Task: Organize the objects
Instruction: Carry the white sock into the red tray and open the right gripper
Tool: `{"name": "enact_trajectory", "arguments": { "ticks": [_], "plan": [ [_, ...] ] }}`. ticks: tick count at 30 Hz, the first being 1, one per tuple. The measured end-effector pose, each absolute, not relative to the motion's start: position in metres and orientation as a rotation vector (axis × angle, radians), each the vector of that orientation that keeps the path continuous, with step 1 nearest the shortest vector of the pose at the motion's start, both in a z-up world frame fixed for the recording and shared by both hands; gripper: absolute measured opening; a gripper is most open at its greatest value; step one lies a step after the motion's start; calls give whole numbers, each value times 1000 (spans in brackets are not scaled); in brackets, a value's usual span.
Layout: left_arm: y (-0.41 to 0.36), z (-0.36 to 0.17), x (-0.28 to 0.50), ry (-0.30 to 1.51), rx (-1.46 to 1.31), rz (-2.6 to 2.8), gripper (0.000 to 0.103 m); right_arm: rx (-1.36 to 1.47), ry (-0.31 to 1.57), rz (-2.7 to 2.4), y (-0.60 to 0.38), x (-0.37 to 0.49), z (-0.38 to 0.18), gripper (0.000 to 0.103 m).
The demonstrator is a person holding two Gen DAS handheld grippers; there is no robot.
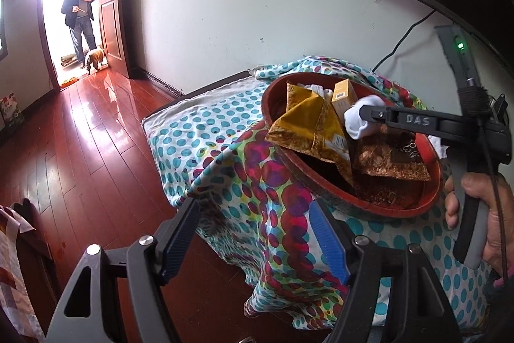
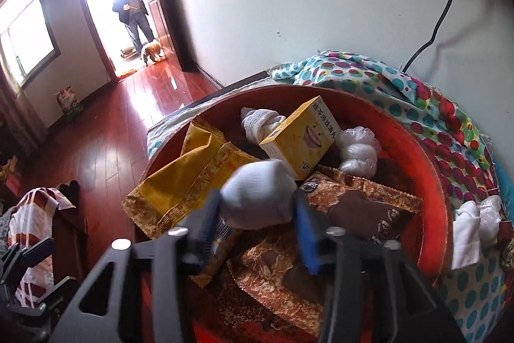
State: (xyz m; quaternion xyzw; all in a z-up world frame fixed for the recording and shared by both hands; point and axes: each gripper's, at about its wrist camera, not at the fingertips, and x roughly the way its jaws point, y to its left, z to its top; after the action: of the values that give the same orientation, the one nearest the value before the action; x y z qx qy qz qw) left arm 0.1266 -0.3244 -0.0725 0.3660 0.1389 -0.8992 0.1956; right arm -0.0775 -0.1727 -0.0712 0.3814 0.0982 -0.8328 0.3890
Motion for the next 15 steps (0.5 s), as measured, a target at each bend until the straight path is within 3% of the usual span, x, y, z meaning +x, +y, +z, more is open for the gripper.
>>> {"name": "enact_trajectory", "arguments": {
  "ticks": [1, 15],
  "plan": [
    [-324, -74, 126, 384, 1032, -2518, 73, 955, 230, -2125, -168, -75, -69, 68],
    [-275, -72, 97, 238, 1067, -2642, 73, 980, 120, -2463, 12, -100, -68, 72]
  ]
}}
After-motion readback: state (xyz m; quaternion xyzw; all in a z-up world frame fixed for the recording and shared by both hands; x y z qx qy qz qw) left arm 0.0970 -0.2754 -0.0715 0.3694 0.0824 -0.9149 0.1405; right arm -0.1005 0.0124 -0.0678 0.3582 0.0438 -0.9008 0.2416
